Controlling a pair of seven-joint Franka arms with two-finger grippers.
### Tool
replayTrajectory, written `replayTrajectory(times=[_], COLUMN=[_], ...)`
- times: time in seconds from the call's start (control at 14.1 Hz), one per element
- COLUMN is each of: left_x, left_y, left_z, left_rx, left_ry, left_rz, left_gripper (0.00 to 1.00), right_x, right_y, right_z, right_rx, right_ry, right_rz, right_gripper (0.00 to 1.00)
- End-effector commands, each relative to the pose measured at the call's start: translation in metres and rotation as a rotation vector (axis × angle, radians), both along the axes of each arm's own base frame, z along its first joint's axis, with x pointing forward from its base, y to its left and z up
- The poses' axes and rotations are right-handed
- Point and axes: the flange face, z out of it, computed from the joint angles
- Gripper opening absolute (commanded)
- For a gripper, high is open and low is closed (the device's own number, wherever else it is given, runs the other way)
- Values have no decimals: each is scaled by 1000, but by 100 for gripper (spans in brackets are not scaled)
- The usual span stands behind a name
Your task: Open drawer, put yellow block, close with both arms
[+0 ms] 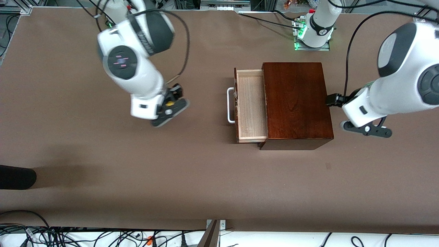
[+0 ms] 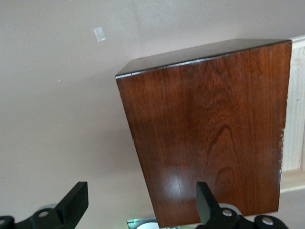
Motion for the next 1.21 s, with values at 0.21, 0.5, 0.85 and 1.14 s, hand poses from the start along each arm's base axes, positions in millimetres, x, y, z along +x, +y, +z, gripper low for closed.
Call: replayTrajectory(times=[0.21, 0.5, 0.85, 1.14], left_x=[-61, -56, -59, -58], left_y=[27, 62, 66, 64], left_z=[18, 22, 26, 26], left_rx=[-31, -69, -67, -68], left_ry=[-136, -196, -183, -186], left_rz=[11, -104, -95, -96], left_gripper=[100, 100, 100, 100], right_x=[-63, -89, -118, -126], right_y=[153, 197, 235, 247], right_z=[-2, -26, -58, -76], right_rx=[5, 34, -1, -36], right_ry=[-161, -227, -298, -327], right_rz=[311, 551, 652, 800], right_gripper=[21, 21, 22, 26])
